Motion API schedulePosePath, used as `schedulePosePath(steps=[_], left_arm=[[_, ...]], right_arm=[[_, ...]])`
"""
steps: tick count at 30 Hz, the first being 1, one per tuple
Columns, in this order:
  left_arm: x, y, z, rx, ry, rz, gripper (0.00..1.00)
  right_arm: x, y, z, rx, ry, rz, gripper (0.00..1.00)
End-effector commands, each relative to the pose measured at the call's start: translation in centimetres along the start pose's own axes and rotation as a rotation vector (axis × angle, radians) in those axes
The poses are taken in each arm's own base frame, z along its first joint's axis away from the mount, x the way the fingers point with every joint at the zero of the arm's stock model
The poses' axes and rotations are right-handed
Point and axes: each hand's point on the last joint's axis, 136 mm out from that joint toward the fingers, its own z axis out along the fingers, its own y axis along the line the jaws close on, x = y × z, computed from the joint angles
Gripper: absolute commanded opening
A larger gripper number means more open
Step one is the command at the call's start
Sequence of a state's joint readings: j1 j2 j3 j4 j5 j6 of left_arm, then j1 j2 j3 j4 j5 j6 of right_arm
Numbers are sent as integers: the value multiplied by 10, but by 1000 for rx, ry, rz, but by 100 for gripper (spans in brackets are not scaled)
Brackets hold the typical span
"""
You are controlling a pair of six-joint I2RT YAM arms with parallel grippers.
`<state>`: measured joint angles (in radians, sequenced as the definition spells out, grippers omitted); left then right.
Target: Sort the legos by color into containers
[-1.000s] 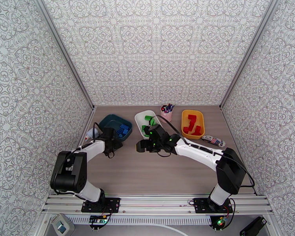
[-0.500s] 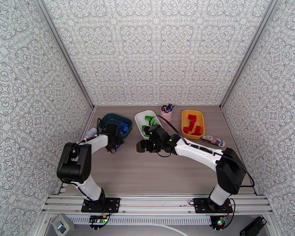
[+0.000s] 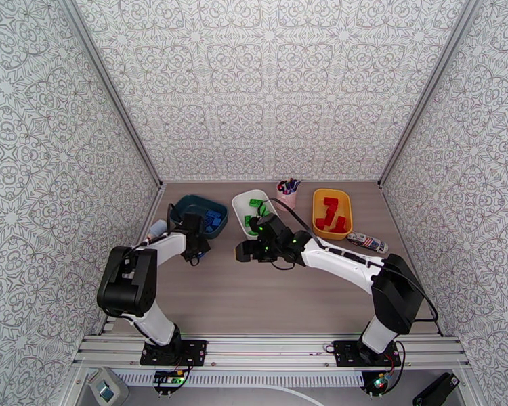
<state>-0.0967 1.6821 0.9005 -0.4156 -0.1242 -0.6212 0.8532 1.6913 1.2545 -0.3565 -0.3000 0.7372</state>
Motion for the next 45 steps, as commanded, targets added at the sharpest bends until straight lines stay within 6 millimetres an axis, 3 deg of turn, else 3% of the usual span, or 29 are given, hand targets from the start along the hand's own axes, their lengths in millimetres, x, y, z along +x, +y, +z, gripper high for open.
schedulePosePath(steps=[1,8,15,21,26,28,30,33,37,41,45], left_arm=[[29,10,-1,-13,91,22,50],[26,2,-20,26,61,23,46],[9,-11,-56,89,0,30,45],[-35,-29,-96,161,-101,21,47],[-84,-44,-106,195,-150,-1,47],[-103,-52,-103,196,-160,4,52],[-115,-55,-95,185,-146,1,64],[-121,-59,-90,186,-142,14,83],[-119,-58,-110,211,-195,20,99],[-112,-49,-139,245,-265,37,99],[-107,-40,-178,316,-380,50,99]], right_arm=[[-3,2,-11,-16,-28,14,77],[-2,1,-16,-11,-37,13,77],[-2,2,-18,-11,-40,13,77],[-2,2,-18,-10,-38,13,77],[-4,2,-21,-1,-42,7,77],[-5,2,-24,5,-47,5,77],[-5,0,-27,17,-50,4,77],[-6,-6,-35,50,-67,-1,77],[-11,-20,-50,94,-95,3,77],[-20,-42,-69,161,-120,4,78],[-39,-73,-104,258,-190,29,79]])
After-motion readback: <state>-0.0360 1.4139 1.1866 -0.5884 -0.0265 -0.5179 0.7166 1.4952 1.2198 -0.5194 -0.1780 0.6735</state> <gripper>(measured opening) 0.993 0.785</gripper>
